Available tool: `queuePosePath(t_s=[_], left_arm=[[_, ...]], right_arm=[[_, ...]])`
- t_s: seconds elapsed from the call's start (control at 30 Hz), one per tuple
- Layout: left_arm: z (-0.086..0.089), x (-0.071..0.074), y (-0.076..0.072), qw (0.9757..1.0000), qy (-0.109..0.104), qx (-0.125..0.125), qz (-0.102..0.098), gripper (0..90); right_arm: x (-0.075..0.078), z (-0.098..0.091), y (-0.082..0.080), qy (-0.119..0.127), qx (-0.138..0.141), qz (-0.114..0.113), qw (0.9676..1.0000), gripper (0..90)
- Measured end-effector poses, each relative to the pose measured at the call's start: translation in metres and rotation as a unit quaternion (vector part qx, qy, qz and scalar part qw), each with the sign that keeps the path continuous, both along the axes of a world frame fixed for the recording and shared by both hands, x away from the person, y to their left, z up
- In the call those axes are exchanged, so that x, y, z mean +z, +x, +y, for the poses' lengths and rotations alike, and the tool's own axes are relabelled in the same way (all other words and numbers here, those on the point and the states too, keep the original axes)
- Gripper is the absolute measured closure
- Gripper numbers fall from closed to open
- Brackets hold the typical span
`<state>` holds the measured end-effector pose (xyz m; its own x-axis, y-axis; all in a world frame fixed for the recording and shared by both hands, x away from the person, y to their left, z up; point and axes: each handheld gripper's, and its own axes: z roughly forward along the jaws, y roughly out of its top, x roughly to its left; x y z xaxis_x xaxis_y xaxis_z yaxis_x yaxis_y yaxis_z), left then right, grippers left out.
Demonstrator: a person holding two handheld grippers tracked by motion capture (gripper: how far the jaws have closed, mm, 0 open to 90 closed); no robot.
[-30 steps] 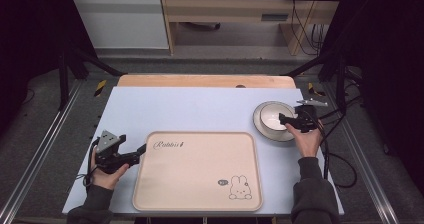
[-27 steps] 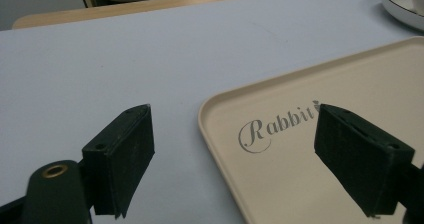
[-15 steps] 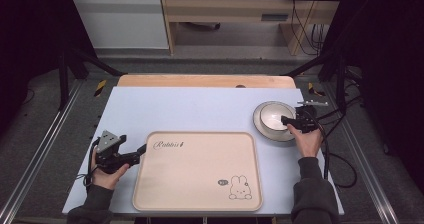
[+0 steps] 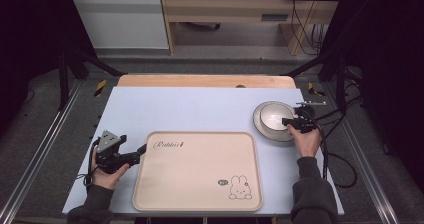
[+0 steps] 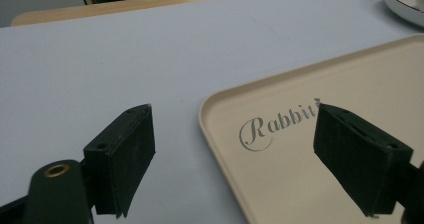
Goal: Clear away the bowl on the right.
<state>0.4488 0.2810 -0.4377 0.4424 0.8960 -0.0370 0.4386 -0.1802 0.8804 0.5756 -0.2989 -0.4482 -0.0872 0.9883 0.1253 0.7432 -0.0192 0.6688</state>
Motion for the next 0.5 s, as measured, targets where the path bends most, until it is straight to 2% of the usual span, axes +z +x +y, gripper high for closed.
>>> queuePosePath(t_s=[0.33,0.5], left_arm=[[0.0001,-0.0003,0.0003,1.0,0.0,0.0,0.001,16.5],[0.0001,-0.0007,0.0007,1.0,0.002,0.0,0.002,16.5]], right_arm=[[-0.0001,0.0013,0.0026,0.003,-0.002,0.009,1.0,65.2],[0.0007,0.0022,0.0036,0.006,-0.005,0.016,0.9998,72.6]])
